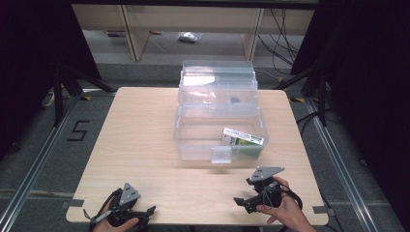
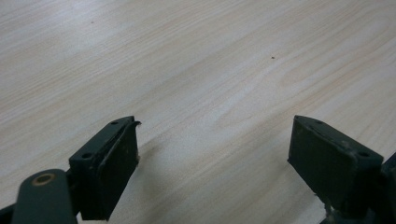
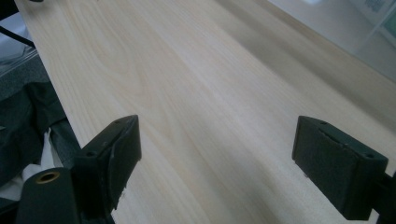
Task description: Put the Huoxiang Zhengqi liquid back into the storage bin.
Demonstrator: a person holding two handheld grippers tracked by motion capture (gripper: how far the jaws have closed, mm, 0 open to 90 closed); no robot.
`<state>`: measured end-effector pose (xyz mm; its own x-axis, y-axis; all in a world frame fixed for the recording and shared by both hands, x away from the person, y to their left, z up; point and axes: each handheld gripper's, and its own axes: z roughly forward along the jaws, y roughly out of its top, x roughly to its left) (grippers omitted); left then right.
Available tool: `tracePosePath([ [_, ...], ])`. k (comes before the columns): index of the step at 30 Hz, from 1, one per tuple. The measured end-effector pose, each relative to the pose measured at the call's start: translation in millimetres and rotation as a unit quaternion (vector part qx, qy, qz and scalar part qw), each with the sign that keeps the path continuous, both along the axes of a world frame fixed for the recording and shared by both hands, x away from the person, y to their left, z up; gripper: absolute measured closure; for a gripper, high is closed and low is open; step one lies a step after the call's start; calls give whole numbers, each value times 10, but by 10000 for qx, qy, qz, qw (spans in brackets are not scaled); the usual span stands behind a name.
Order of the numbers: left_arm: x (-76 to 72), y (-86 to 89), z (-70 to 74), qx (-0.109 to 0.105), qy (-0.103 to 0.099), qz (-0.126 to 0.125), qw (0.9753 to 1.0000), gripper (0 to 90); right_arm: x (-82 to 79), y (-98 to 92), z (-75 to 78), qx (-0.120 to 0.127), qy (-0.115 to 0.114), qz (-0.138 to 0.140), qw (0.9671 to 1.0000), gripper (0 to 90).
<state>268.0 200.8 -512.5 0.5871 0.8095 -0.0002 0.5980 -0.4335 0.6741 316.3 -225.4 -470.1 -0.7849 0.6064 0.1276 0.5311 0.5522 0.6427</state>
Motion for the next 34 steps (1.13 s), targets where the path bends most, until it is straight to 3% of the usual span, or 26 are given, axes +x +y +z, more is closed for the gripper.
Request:
tracePosePath([
  [3, -7, -1, 4, 4, -15, 42, 10000, 154, -23, 6, -62, -2, -47, 14, 10000, 166],
  [5, -5, 3, 2, -29, -6, 21, 10000, 154, -61, -4, -79, -65, 70, 37, 9999, 166],
  [7, -6, 2, 5, -13, 12, 15, 10000, 154, -102, -9, -109, 4, 39, -43, 10000, 166],
  [8, -7, -4, 2, 13, -29, 40, 10000, 154, -118, -22, -107, -72, 79, -13, 9999, 166],
  [9, -6, -13, -6, 13, -71, 103, 9999, 154, -148, -13, -130, 2, 89, -88, 9999, 165],
  [11, -6, -5, 2, -14, -10, 8, 10000, 154, -160, -30, -135, -100, 72, 26, 9999, 165],
  [14, -8, -4, 4, -8, -12, 0, 10000, 154, -202, -16, -161, -90, 137, -50, 9999, 165],
  [15, -7, -3, 4, -11, -17, 4, 10000, 154, -191, -27, -166, -180, -12, 70, 9998, 165],
  [17, -9, -15, -7, 2, -89, 143, 9999, 154, -229, -18, -167, -113, 45, -22, 9999, 165],
  [18, -7, -4, 0, -22, -29, 69, 10000, 154, -243, -22, -163, -164, 130, -51, 9998, 165],
  [19, -8, -5, -1, -30, -40, 75, 10000, 154, -246, -26, -191, -193, -8, -80, 9998, 166],
  [21, -12, -7, 6, 19, -50, 52, 10000, 154, -267, -30, -203, -261, 0, 52, 9996, 165],
  [22, -13, -7, 7, 17, -45, 44, 10000, 154, -295, -13, -208, -202, 123, -70, 9997, 165],
  [25, -11, -4, 9, -12, -23, 4, 10000, 154, -299, -15, -232, -246, -53, 27, 9997, 166],
  [27, -10, -3, 10, -9, -24, -1, 10000, 154, -309, -13, -218, -270, 56, 96, 9996, 165],
  [29, -9, -3, 11, 7, -27, -17, 10000, 154, -308, -5, -244, -269, -95, 143, 9995, 166],
  [30, -9, -4, 10, 11, -29, -18, 10000, 154, -320, 4, -233, -236, 31, 96, 9997, 166],
  [34, -8, -5, 9, 14, -26, -20, 10000, 154, -312, 3, -235, -266, -52, 111, 9996, 165],
])
